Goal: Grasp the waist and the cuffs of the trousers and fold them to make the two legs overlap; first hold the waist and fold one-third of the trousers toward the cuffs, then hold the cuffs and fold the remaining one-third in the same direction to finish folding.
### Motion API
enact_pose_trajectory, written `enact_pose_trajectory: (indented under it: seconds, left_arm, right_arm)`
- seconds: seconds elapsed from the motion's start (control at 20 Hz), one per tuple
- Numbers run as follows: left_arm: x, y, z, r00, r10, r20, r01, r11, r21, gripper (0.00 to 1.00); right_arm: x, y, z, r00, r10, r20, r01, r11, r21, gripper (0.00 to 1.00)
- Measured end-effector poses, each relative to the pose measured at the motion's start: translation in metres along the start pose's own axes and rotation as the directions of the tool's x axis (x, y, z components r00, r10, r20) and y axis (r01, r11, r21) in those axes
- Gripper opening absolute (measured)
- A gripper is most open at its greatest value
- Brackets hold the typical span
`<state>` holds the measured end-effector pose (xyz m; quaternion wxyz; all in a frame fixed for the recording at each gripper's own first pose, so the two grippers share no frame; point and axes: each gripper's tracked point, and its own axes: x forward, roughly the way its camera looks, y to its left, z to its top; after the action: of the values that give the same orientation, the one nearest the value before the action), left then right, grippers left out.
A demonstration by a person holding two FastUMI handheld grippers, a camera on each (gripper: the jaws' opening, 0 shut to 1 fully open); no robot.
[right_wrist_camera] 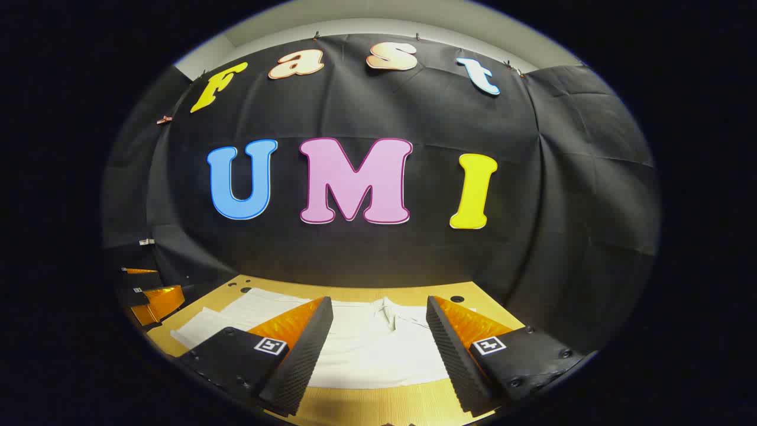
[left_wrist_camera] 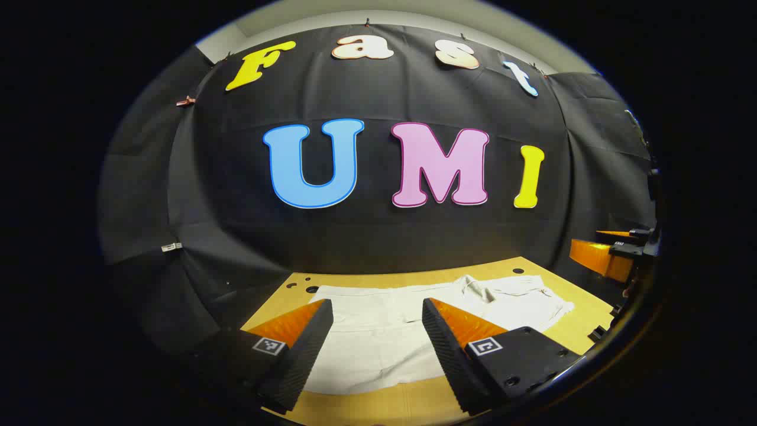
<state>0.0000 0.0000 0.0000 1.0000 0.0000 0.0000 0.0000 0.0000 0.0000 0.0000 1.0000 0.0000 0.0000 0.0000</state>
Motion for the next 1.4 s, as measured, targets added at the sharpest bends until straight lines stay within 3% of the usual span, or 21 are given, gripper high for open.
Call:
enact_pose_trajectory:
  seconds: [0.45, 0.8, 1.15, 1.25, 1.4]
  left_arm:
    - [0.01, 0.003, 0.0, 1.0, 0.022, -0.001, -0.022, 1.0, 0.008, 0.96]
    - [0.009, 0.007, -0.003, 0.998, 0.061, -0.013, -0.061, 0.998, 0.023, 0.96]
    - [0.007, 0.002, -0.006, 0.997, 0.081, -0.016, -0.081, 0.997, 0.013, 0.96]
    - [0.008, -0.001, -0.011, 0.996, 0.09, -0.027, -0.09, 0.996, 0.005, 0.96]
    - [0.008, -0.009, -0.017, 0.994, 0.1, -0.048, -0.1, 0.995, -0.003, 0.96]
  right_arm:
    - [0.01, -0.013, -0.005, 1.0, -0.019, -0.018, 0.019, 1.0, 0.024, 0.98]
    - [0.016, -0.018, -0.008, 1.0, 0.008, -0.028, -0.007, 1.0, 0.015, 0.98]
    - [0.028, -0.062, -0.008, 0.999, -0.027, -0.023, 0.026, 0.999, -0.044, 0.98]
    - [0.033, -0.073, -0.014, 0.999, -0.028, -0.032, 0.025, 0.996, -0.088, 0.98]
    - [0.041, -0.096, -0.028, 0.997, -0.059, -0.053, 0.045, 0.97, -0.238, 0.98]
